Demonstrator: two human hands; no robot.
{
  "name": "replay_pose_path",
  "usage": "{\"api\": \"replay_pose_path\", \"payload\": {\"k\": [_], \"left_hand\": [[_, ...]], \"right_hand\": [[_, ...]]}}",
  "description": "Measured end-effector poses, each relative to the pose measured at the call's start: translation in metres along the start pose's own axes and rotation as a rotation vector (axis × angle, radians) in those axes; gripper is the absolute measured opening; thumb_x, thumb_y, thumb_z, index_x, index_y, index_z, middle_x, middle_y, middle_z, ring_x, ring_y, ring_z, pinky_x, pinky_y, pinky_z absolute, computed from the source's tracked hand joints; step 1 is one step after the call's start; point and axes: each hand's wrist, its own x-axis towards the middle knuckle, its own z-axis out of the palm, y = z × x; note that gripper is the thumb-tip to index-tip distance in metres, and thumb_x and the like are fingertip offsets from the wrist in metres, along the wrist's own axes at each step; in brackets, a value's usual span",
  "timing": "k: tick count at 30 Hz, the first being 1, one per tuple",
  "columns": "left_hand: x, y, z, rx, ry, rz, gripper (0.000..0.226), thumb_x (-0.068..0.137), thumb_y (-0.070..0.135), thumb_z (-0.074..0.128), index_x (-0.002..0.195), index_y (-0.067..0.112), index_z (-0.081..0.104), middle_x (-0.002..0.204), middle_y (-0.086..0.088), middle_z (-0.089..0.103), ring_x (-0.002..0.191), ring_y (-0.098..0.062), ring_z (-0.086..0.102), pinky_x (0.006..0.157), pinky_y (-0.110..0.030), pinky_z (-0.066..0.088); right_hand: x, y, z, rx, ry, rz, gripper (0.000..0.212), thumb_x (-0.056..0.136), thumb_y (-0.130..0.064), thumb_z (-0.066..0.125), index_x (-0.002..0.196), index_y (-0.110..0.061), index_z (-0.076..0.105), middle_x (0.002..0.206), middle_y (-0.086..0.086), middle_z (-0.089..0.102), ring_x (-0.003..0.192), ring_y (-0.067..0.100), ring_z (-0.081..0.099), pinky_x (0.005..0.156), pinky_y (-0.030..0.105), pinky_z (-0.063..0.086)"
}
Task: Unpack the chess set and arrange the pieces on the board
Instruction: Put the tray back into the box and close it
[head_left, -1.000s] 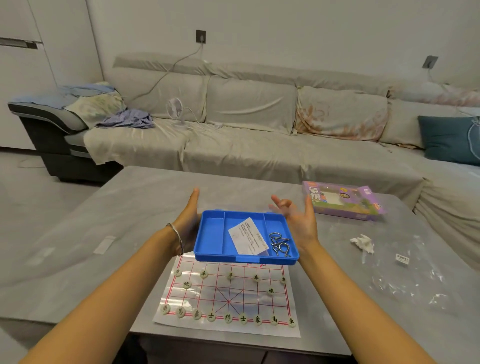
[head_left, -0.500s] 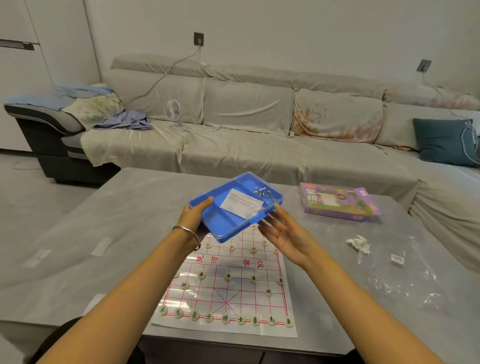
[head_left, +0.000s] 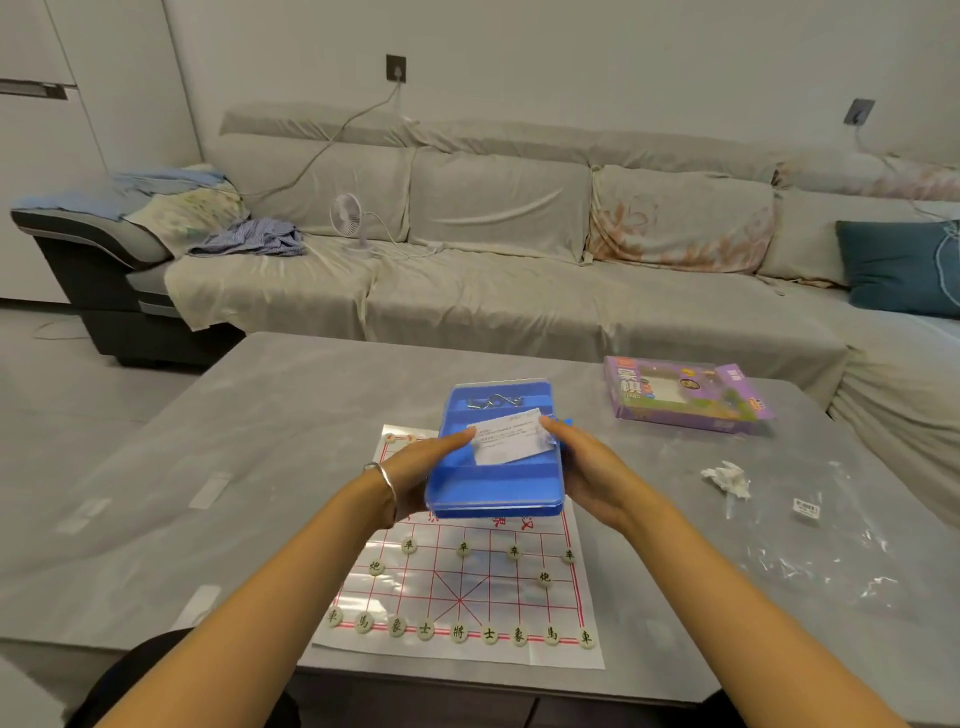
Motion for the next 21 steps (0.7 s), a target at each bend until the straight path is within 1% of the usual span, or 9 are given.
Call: {"api": "replay_pose_path", "payload": {"k": [3, 5, 7, 9, 10, 12, 14, 17, 21], "left_hand": [[0.012, -0.009, 0.003, 0.060, 0.189, 0.147, 0.038, 0.079, 0.050, 0.061, 0.105, 0.023, 0.056, 0.103, -0.006, 0.066, 0.088, -0.026, 0.065, 0.073, -0.036, 0.056], [0.017, -0.014, 0.005, 0.002, 0.239, 0.216, 0.034, 0.079, 0.050, 0.060, 0.102, 0.026, 0.056, 0.101, -0.004, 0.067, 0.088, -0.027, 0.065, 0.074, -0.037, 0.056], [0.019, -0.018, 0.008, -0.035, 0.266, 0.231, 0.031, 0.079, 0.051, 0.059, 0.098, 0.027, 0.055, 0.098, -0.002, 0.066, 0.089, -0.028, 0.065, 0.076, -0.040, 0.056], [0.019, -0.022, 0.009, -0.043, 0.280, 0.239, 0.039, 0.074, 0.055, 0.062, 0.101, 0.027, 0.054, 0.099, -0.003, 0.067, 0.089, -0.027, 0.065, 0.078, -0.041, 0.056], [0.020, -0.023, 0.010, -0.054, 0.280, 0.242, 0.043, 0.073, 0.055, 0.063, 0.104, 0.026, 0.055, 0.099, -0.003, 0.067, 0.088, -0.026, 0.066, 0.075, -0.039, 0.057], [0.018, -0.025, 0.011, -0.074, 0.279, 0.259, 0.033, 0.079, 0.046, 0.063, 0.103, 0.024, 0.054, 0.094, -0.001, 0.067, 0.080, -0.021, 0.066, 0.060, -0.027, 0.055], [0.019, -0.026, 0.012, -0.082, 0.286, 0.266, 0.025, 0.085, 0.038, 0.060, 0.103, 0.022, 0.052, 0.091, 0.000, 0.065, 0.076, -0.017, 0.064, 0.052, -0.021, 0.051], [0.022, -0.028, 0.016, -0.069, 0.300, 0.254, 0.034, 0.086, 0.038, 0.059, 0.112, 0.018, 0.051, 0.092, -0.001, 0.064, 0.076, -0.017, 0.063, 0.050, -0.020, 0.049], [0.031, -0.028, 0.024, -0.063, 0.313, 0.242, 0.039, 0.086, 0.039, 0.058, 0.116, 0.016, 0.050, 0.089, 0.001, 0.062, 0.072, -0.014, 0.061, 0.047, -0.018, 0.047]], "right_hand": [[0.001, 0.004, 0.004, 0.318, -0.172, 0.032, 0.057, 0.098, -0.049, 0.023, 0.133, -0.012, 0.048, 0.132, 0.015, 0.055, 0.122, 0.031, 0.052, 0.102, 0.046, 0.041], [0.003, 0.010, 0.007, 0.405, -0.219, 0.058, 0.060, 0.097, -0.051, 0.022, 0.137, -0.012, 0.043, 0.135, 0.016, 0.052, 0.124, 0.033, 0.050, 0.103, 0.047, 0.040], [0.009, 0.019, 0.009, 0.385, -0.213, 0.063, 0.056, 0.097, -0.050, 0.029, 0.137, -0.015, 0.045, 0.134, 0.014, 0.053, 0.123, 0.032, 0.051, 0.103, 0.049, 0.041], [0.013, 0.025, 0.011, 0.331, -0.172, 0.077, 0.054, 0.094, -0.049, 0.037, 0.135, -0.016, 0.047, 0.132, 0.014, 0.056, 0.121, 0.033, 0.053, 0.104, 0.050, 0.039], [0.015, 0.026, 0.012, 0.312, -0.158, 0.084, 0.054, 0.093, -0.048, 0.042, 0.135, -0.015, 0.047, 0.131, 0.015, 0.056, 0.121, 0.034, 0.053, 0.105, 0.051, 0.038], [0.019, 0.030, 0.012, 0.273, -0.138, 0.065, 0.050, 0.093, -0.041, 0.047, 0.134, -0.013, 0.047, 0.128, 0.017, 0.058, 0.117, 0.035, 0.055, 0.104, 0.051, 0.040], [0.024, 0.033, 0.010, 0.196, -0.109, 0.019, 0.042, 0.096, -0.033, 0.045, 0.133, -0.012, 0.047, 0.124, 0.017, 0.061, 0.113, 0.034, 0.059, 0.100, 0.051, 0.044], [0.027, 0.033, 0.008, 0.114, -0.072, -0.018, 0.038, 0.099, -0.028, 0.042, 0.132, -0.010, 0.047, 0.123, 0.017, 0.061, 0.111, 0.034, 0.060, 0.098, 0.051, 0.046], [0.031, 0.027, -0.002, 0.088, -0.029, -0.002, 0.034, 0.099, -0.024, 0.043, 0.129, -0.010, 0.049, 0.122, 0.018, 0.061, 0.110, 0.035, 0.060, 0.096, 0.051, 0.047]]}}
